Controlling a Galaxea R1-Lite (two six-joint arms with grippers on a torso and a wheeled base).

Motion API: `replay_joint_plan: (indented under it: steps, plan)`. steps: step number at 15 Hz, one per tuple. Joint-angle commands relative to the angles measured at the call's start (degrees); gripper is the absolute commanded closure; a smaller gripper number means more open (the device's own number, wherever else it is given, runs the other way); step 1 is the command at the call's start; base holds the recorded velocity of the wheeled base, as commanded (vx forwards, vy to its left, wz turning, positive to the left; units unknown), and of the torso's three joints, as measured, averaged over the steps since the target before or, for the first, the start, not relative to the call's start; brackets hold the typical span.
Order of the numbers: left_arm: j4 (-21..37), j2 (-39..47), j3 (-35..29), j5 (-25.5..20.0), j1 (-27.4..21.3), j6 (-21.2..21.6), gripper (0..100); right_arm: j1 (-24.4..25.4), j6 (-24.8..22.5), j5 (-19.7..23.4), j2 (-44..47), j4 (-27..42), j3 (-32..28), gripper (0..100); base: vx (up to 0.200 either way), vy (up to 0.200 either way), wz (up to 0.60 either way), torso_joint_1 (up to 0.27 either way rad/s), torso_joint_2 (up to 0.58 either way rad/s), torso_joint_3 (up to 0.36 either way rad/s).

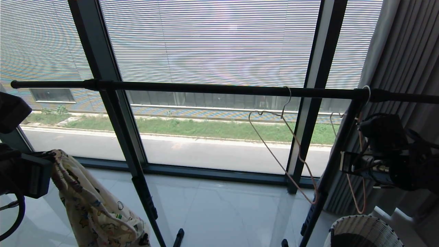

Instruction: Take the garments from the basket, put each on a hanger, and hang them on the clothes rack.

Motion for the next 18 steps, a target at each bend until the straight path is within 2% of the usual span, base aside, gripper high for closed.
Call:
replay_joint_plan:
  steps: [1, 4, 9, 13, 18]
  plan:
    - [-0.02, -0.05, 0.01, 0.02, 0.01, 0.01, 100, 0.02, -0.24, -0.65, -1.50, -0.08, 0.05, 100, 0.000, 0.000, 0.00, 0.000, 0.00, 0.000]
    - [-0.02, -0.05, 0.01, 0.02, 0.01, 0.01, 100, 0.46, -1.55, -4.43, -3.52, -0.08, 0.23, 100, 0.000, 0.000, 0.00, 0.000, 0.00, 0.000]
    - [-0.02, -0.14, -0.08, 0.02, 0.01, 0.10, 100, 2.13, -4.98, -4.60, -9.84, -0.17, 3.13, 100, 0.000, 0.000, 0.00, 0.000, 0.00, 0.000]
    - [-0.02, -0.49, -0.08, 0.89, 0.01, 0.10, 100, 2.31, -5.69, -4.60, -14.33, -0.08, 6.47, 100, 0.000, 0.000, 0.00, 0.000, 0.00, 0.000]
    - [-0.02, -1.02, 0.01, 1.25, 0.01, 0.10, 100, 4.15, -9.82, -4.16, -21.89, -0.17, 13.15, 100, -0.200, 0.000, 0.00, 0.003, 0.01, 0.003]
